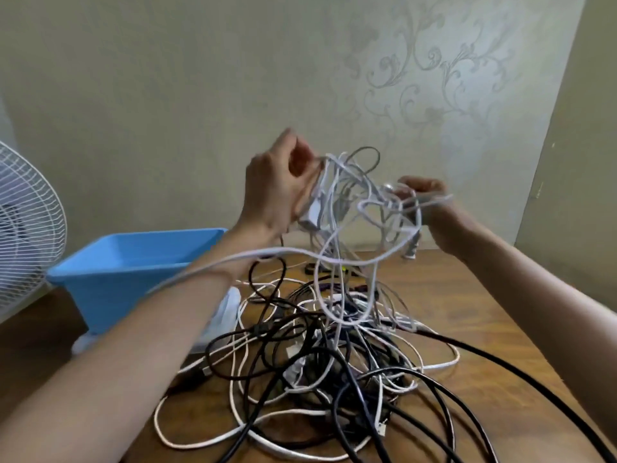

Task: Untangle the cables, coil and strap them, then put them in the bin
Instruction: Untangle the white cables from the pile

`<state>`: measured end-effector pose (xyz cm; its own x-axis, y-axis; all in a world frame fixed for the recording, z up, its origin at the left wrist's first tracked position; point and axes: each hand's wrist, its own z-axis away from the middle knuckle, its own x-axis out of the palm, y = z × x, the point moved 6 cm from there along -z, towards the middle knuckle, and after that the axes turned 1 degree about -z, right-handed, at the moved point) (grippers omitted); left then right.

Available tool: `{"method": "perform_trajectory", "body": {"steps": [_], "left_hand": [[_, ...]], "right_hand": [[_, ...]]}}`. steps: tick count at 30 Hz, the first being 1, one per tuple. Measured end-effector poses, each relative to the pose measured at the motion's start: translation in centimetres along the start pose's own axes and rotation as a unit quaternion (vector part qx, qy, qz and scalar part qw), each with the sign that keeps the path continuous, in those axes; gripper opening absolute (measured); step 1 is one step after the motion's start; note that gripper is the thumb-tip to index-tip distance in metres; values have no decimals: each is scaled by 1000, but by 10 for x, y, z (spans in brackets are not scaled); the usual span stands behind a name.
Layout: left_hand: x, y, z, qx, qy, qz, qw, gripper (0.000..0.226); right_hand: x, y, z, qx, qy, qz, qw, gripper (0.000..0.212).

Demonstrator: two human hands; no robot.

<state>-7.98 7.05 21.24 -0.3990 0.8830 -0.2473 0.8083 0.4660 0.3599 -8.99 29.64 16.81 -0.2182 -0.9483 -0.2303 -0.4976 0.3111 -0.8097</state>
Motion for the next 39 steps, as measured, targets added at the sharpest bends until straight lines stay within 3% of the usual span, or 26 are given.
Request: {"method": "perform_trajectory", "body": {"steps": [3,6,7,8,11,14,16,19,21,23,25,26,29,32,35,37,39], "left_hand": [[12,-12,-6,-59,-123,-31,990,23],[40,-55,47,-100,-306,-151,935,22],[49,-68,72,-119,-358,-152,914,15],[56,-81,96,-141,-397,-139,896,10],[66,-100,137,-179,-440,-71,877,21],[69,-95,153,-185,-507,37,841,9],[65,-87,156,-204,-516,97,826,29],[56,-76,147,-267,-446,210,828,33],[45,-65,136,-371,-367,326,789,40],[38,-56,119,-407,-278,448,746,37],[37,-50,106,-385,-235,464,762,34],[40,-52,105,-371,-242,426,789,30],[43,-77,119,-328,-280,203,879,5],[40,-97,137,-228,-345,3,911,25],[27,-92,136,-123,-292,-196,928,14],[23,-89,128,-146,-262,-151,942,14],[23,-83,117,-256,-257,60,930,16]], "right_hand": [[-2,-3,-2,-5,0,25,1000,14],[8,26,12,32,-58,110,992,8],[15,40,18,54,-97,150,983,22],[23,52,27,83,-137,182,970,29],[43,74,48,126,-228,210,943,18],[50,71,52,128,-218,168,953,14],[55,64,51,127,-211,136,960,12],[56,49,43,105,-157,94,977,15],[52,35,33,74,-98,71,990,26],[50,20,25,44,-64,20,997,34],[51,11,19,13,-69,0,998,35],[50,13,17,7,-78,19,997,32],[37,48,17,43,-84,149,984,24],[29,87,33,90,-119,240,959,19],[34,96,49,111,-135,252,952,24],[35,95,52,110,-145,235,955,22],[35,89,50,110,-143,188,966,28]]}}
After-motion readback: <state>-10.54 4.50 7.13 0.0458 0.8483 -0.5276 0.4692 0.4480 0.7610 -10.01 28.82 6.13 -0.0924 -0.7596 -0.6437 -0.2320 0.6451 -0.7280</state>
